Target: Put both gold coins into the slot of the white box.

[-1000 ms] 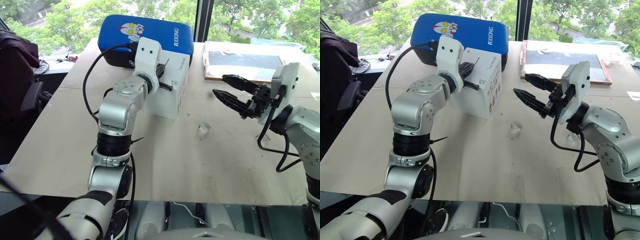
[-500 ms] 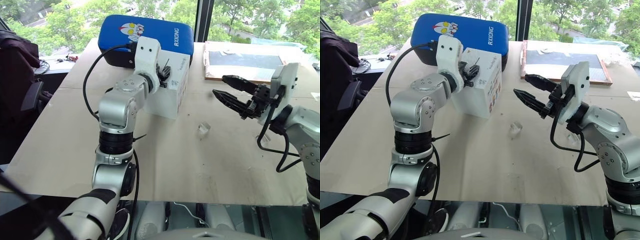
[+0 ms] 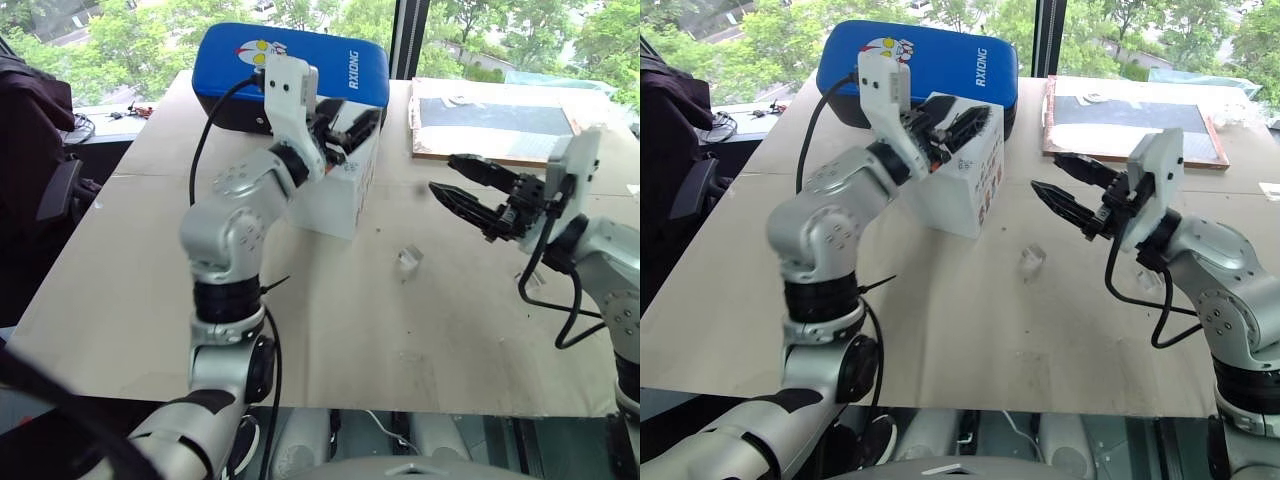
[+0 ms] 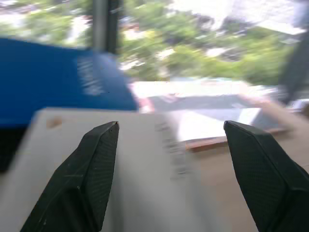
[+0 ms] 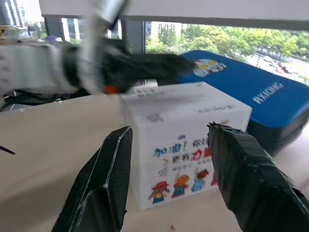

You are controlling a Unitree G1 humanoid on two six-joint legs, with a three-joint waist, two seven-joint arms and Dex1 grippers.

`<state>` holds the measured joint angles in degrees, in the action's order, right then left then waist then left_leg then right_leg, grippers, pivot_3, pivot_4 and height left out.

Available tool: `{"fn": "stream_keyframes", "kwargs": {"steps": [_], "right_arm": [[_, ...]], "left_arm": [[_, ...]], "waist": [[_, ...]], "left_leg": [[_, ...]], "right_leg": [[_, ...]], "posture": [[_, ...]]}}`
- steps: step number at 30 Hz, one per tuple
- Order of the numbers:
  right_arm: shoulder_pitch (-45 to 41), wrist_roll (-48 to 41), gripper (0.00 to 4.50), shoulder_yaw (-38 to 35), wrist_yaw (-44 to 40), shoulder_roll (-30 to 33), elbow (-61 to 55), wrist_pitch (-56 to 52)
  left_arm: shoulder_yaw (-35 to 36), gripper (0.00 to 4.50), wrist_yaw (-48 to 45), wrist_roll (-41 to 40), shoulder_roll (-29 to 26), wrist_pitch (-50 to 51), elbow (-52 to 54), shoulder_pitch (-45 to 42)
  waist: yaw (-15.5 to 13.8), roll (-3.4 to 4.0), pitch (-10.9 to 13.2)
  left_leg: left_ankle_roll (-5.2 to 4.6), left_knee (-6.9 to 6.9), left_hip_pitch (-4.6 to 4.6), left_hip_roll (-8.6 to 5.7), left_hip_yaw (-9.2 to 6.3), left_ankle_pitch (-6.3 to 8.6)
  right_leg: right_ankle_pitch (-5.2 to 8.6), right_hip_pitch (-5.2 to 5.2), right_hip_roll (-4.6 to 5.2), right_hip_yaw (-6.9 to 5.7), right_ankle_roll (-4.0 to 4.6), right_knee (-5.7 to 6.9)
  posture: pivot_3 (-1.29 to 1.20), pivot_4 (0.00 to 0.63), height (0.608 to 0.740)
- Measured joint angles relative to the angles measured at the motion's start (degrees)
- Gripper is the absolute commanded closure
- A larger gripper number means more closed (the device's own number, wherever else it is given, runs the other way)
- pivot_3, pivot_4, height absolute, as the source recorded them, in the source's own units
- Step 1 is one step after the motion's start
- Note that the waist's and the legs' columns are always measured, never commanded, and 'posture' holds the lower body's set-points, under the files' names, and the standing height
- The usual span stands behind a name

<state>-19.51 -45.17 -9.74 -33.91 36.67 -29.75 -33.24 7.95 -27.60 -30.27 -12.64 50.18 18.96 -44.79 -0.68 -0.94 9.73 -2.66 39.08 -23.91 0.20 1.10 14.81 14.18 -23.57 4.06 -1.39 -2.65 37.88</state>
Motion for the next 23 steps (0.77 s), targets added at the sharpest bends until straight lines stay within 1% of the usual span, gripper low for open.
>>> {"fn": "stream_keyframes", "kwargs": {"steps": [3,7,8,10,11,12,13,14,16,17,18,19,21,23], "right_arm": [[3.7,-0.1,1.82,-2.1,-1.6,0.6,0.4,0.2],[11.1,0.6,1.82,-4.2,-4.3,1.1,0.4,2.3],[13.5,1.6,1.82,-4.5,-5.2,1.2,0.5,3.2],[20.6,5.6,1.82,-4.6,-8.2,1.7,1.7,7.3],[23.5,7.6,1.82,-4.5,-9.2,1.9,2.9,8.9],[26.1,10.2,1.82,-4.3,-10.3,2.1,4.7,10.7],[27.3,11.7,1.82,-4.3,-10.7,2.1,5.7,12.0],[28.6,13.4,1.58,-4.3,-11.0,2.1,6.9,13.7],[30.4,14.4,1.03,-4.4,-12.0,1.6,8.2,15.6],[31.4,14.6,0.7,-4.8,-12.3,0.7,8.7,16.8],[32.3,14.7,0.19,-4.8,-12.6,0.1,9.3,17.6],[34.0,15.2,0.01,-4.8,-13.2,-1.1,10.7,19.2],[37.0,16.3,0.01,-4.8,-14.2,-1.5,11.7,22.0],[38.4,17.6,0.01,-4.8,-15.0,-1.7,12.9,24.5]], "left_arm": [[1.5,0.98,-6.4,-9.9,-5.3,4.6,6.8,4.0],[3.0,0.98,-9.8,-14.2,-13.3,6.9,10.1,10.8],[3.0,0.98,-10.4,-14.1,-14.9,6.2,10.6,13.3],[1.5,0.98,-13.2,-11.9,-19.7,3.0,12.8,23.7],[-0.3,0.98,-14.7,-10.6,-21.5,2.0,13.2,28.6],[-3.6,0.98,-16.9,-8.5,-24.0,-0.2,13.8,33.8],[-5.6,0.98,-18.2,-6.9,-25.4,-2.0,14.3,36.5],[-7.8,0.96,-19.1,-5.0,-26.3,-4.4,14.8,39.4],[-9.2,0.42,-18.4,-2.3,-25.1,-7.7,14.2,42.0],[-9.5,0.19,-17.4,-0.8,-23.4,-10.0,12.9,43.4],[-9.8,0.0,-16.6,0.2,-22.2,-11.5,11.7,44.3],[-10.6,0.0,-14.7,3.1,-20.1,-15.4,8.5,46.1],[-10.6,0.0,-13.2,6.6,-17.6,-22.1,5.6,48.0],[-10.6,0.0,-12.7,8.9,-17.2,-26.1,4.2,48.6]], "waist": [[0.1,0.01,0.0],[0.0,0.02,0.0],[0.0,0.03,0.0],[0.0,0.05,0.0],[0.0,0.05,0.0],[0.0,0.04,0.0],[0.0,0.05,0.0],[-0.2,0.07,0.0],[-0.3,0.07,0.0],[-0.4,0.1,0.0],[-0.4,0.1,-0.1],[-0.4,0.09,0.0],[-0.3,0.11,-0.1],[-0.2,0.11,-0.1]], "left_leg": [[0.01,-0.08,0.02,0.05,0.02,0.0],[-0.12,-0.25,0.16,0.01,0.02,0.08],[-0.28,-0.31,0.16,-0.01,0.02,0.17],[-0.3,-0.34,0.25,-0.05,0.08,0.19],[-0.3,-0.33,0.26,-0.06,0.13,0.18],[-0.3,-0.31,0.23,-0.06,0.15,0.18],[-0.3,-0.3,0.24,-0.06,0.18,0.18],[-0.32,-0.3,0.27,-0.06,0.18,0.19],[-0.33,-0.27,0.31,-0.04,0.14,0.19],[-0.33,-0.27,0.41,-0.01,0.12,0.19],[-0.33,-0.26,0.5,0.0,0.12,0.19],[-0.33,-0.27,0.63,0.05,0.14,0.2],[-0.34,-0.27,0.69,0.09,0.17,0.2],[-0.34,-0.27,0.71,0.1,0.19,0.2]], "right_leg": [[0.04,0.0,0.0,0.07,-0.06,-0.1],[0.05,0.01,-0.15,0.05,-0.05,-0.01],[0.04,0.0,-0.15,0.04,-0.05,-0.01],[0.05,0.05,-0.12,0.15,-0.04,0.0],[0.05,0.04,-0.12,0.2,-0.04,0.01],[0.05,0.02,-0.12,0.23,-0.03,-0.01],[0.05,0.01,-0.12,0.27,-0.02,-0.02],[0.06,0.03,-0.1,0.28,0.04,-0.01],[0.06,0.06,-0.04,0.25,0.26,0.0],[0.04,0.17,0.02,0.24,0.34,-0.02],[0.05,0.25,0.04,0.24,0.35,-0.01],[0.06,0.36,0.02,0.25,0.37,-0.01],[0.06,0.38,0.02,0.28,0.39,0.01],[0.06,0.38,0.01,0.3,0.39,0.0]], "posture": [[0.0,0.15,0.74],[0.0,0.15,0.74],[0.0,0.15,0.74],[0.0,0.15,0.74],[0.0,0.15,0.74],[0.0,0.15,0.74],[0.0,0.15,0.74],[0.0,0.15,0.74],[0.0,0.15,0.74],[0.0,0.15,0.74],[0.0,0.15,0.74],[0.0,0.15,0.74],[0.0,0.15,0.74],[0.0,0.15,0.74]]}}
